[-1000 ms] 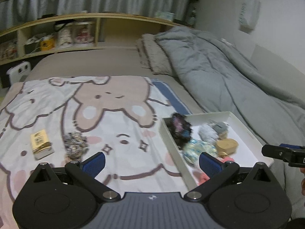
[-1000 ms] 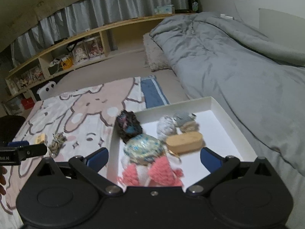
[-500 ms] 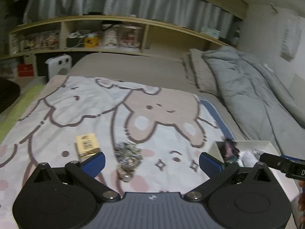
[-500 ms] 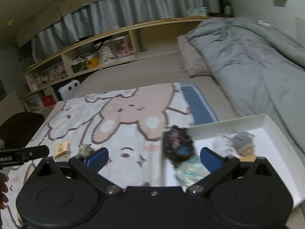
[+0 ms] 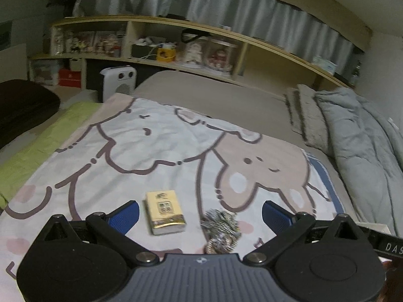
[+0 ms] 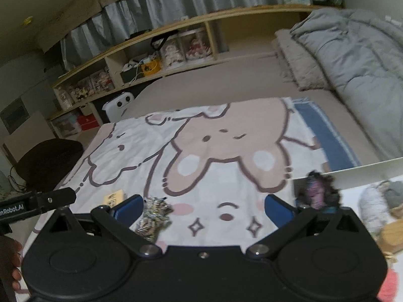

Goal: Organize objects
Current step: 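Reach left tool to the yellow tissue pack while right tool grasps the braided keychain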

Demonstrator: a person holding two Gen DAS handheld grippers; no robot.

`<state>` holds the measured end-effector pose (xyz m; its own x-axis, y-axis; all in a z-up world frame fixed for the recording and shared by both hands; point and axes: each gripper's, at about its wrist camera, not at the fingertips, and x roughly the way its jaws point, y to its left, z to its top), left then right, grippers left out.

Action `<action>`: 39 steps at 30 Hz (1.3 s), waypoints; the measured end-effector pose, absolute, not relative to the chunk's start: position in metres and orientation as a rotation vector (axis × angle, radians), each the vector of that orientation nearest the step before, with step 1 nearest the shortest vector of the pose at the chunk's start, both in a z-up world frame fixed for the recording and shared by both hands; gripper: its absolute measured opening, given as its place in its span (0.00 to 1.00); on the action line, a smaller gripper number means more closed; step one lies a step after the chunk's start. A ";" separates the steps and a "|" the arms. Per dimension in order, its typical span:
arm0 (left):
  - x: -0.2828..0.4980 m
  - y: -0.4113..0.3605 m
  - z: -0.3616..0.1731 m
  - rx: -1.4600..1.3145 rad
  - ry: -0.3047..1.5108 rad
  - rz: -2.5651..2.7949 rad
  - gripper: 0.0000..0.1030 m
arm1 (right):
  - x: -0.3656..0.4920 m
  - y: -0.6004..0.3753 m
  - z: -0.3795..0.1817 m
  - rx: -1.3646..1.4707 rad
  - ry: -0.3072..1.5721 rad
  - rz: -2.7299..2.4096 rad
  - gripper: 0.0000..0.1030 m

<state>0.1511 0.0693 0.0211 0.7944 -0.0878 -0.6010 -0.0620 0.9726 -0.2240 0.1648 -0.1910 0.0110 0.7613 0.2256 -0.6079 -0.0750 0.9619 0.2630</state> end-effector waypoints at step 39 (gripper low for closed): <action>0.248 0.106 -0.081 -0.487 0.825 0.071 0.74 | 0.263 -0.111 -0.106 0.514 1.022 0.259 0.39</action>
<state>0.2482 0.1060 -0.0814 0.6828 -0.1255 -0.7197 -0.2463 0.8879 -0.3885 0.2626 -0.1111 -0.1059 0.5054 0.4370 -0.7440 0.0304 0.8527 0.5215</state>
